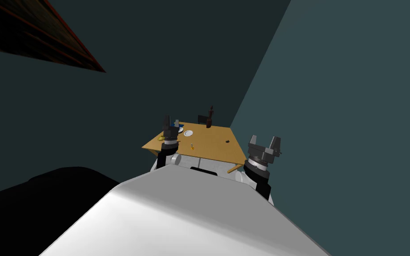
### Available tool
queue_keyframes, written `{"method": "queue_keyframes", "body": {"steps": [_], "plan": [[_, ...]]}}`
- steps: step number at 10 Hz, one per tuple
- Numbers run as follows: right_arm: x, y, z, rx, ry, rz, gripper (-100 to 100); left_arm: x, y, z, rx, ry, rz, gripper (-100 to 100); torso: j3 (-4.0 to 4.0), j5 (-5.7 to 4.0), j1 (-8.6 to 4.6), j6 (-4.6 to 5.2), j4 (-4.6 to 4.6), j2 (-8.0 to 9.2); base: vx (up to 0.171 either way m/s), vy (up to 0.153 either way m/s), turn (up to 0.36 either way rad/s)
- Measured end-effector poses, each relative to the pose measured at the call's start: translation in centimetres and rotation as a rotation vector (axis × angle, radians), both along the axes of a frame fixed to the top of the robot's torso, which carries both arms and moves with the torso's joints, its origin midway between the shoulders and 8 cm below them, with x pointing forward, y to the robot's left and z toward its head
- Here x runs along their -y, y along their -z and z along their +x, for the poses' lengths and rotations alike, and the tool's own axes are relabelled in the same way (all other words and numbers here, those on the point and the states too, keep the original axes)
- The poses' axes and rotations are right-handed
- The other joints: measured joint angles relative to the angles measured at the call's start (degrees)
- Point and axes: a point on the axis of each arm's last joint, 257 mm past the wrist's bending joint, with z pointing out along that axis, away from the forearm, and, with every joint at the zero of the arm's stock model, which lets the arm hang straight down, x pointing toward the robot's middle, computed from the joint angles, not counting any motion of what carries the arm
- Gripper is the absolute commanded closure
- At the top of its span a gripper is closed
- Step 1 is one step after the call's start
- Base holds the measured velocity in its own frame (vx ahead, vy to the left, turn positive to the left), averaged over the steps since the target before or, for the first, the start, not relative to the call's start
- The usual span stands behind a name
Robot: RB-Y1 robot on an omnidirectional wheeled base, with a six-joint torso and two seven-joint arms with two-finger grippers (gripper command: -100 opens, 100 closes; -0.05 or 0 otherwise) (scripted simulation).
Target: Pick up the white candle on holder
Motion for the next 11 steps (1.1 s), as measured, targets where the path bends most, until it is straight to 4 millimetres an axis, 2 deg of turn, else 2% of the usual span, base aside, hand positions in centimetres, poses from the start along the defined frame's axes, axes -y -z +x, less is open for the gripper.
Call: {"method": "queue_keyframes", "body": {"steps": [5,11], "plan": [[0.0,0.0,0.0,0.0,0.0,0.0,0,0.1,4.1,2.2,-0.108,-0.072,0.181,-100,0.03,0.03,0.14,0.01,0.01,0.06,-0.015,0.027,-0.031],[0.0,0.0,0.0,0.0,0.0,0.0,0,-0.9,9.4,4.2,-0.22,-0.165,0.35,-100,0.02,0.02,0.09,0.0,0.01,0.04,-0.013,0.022,-0.026]]}}
